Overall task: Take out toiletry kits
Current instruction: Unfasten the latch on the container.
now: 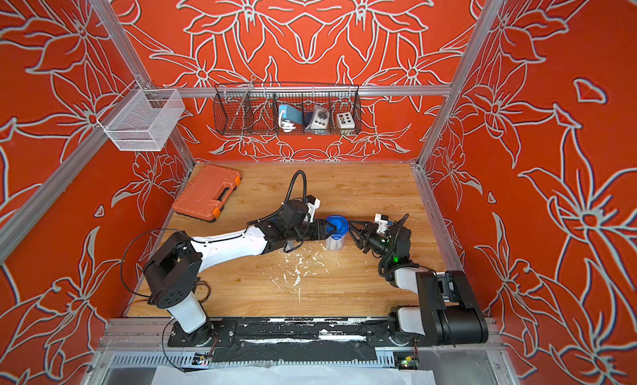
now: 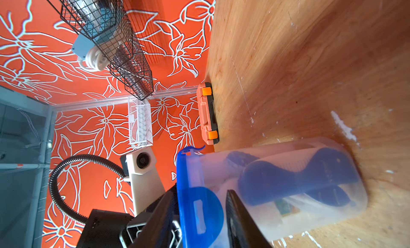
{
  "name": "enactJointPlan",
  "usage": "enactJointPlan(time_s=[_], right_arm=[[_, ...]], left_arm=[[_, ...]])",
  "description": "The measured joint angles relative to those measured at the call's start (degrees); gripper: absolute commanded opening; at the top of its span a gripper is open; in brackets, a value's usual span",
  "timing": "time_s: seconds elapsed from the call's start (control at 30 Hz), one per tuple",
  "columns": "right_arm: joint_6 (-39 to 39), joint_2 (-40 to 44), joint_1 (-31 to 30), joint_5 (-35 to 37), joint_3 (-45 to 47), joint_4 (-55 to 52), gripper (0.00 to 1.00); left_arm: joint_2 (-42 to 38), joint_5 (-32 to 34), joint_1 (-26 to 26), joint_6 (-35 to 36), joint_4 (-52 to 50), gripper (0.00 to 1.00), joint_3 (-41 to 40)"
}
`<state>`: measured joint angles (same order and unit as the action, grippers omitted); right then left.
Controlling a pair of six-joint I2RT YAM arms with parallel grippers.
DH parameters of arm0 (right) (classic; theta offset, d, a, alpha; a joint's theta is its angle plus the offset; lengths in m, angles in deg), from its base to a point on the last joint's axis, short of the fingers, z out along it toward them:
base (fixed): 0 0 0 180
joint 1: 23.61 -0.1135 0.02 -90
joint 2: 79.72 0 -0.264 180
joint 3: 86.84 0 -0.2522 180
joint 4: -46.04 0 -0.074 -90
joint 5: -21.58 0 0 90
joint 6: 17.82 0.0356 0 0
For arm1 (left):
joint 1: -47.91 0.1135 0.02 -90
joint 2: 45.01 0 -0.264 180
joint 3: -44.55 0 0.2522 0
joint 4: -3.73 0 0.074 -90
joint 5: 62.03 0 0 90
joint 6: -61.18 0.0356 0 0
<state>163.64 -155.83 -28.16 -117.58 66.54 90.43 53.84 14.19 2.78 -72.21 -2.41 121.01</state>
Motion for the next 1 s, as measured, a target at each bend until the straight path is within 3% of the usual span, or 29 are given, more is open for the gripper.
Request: enactJointPlan(time_s=[0.23, 0.6, 0.83, 1.0], right_arm=[[1.42, -1.57, -0.2, 0.42, 0.55, 3.08, 0.3], [1.62, -0.57, 0.09, 2.19, 1.16, 2.47, 0.25], [-1.75, 5.92, 1.49, 1.7, 0.98, -5.62, 0.24], [-8.28, 11.72, 2.01, 1.29, -1.88, -18.43, 0.29]], left_arm=[[0.0, 0.39, 0.0, -0.35, 0.22, 0.53, -0.13], [-0.35, 2.08, -0.61, -1.27, 1.29, 0.51, -1.01], [-0.44, 2.69, -0.81, -1.51, 1.88, 0.51, -1.33], [-0.42, 3.19, -1.07, -1.44, 1.4, 0.58, -1.03]])
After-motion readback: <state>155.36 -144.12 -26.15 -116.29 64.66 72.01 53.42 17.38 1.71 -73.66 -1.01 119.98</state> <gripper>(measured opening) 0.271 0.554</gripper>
